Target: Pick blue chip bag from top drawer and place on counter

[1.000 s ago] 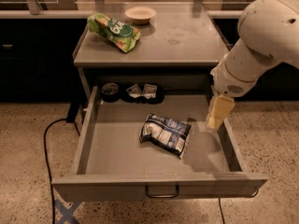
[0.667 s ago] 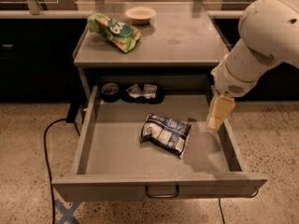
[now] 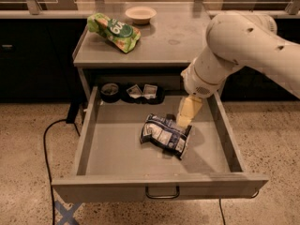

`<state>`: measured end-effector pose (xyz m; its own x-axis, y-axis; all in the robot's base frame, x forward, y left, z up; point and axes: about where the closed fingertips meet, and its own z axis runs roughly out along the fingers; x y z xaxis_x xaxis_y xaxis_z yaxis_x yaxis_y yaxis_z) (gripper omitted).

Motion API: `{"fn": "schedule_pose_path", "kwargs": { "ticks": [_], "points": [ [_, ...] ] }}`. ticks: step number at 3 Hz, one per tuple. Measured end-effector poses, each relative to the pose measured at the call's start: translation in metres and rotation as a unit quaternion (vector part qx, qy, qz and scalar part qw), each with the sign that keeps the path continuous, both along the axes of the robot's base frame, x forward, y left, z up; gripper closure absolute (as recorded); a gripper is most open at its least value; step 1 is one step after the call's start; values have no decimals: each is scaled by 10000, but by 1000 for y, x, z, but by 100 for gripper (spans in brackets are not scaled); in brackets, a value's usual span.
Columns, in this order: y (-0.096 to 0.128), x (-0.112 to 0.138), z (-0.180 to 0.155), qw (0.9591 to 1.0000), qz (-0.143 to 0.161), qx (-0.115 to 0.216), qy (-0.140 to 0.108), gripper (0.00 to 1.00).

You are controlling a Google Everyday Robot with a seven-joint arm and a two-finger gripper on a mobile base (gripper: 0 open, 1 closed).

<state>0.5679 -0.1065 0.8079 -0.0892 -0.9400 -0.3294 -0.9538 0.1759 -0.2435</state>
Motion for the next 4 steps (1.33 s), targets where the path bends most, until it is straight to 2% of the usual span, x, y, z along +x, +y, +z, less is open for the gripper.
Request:
{"fn": "schedule_pose_path", "kwargs": {
  "ticks": [1,2,3,4],
  "points": [
    [51,8,-26,9989,431,116,159,0],
    [64,2,-63,9971,564,65,507,0],
    [49,0,-97,9949,319,188,935,0],
    [28,5,-124,9890,-44,646,1327,0]
  ]
}}
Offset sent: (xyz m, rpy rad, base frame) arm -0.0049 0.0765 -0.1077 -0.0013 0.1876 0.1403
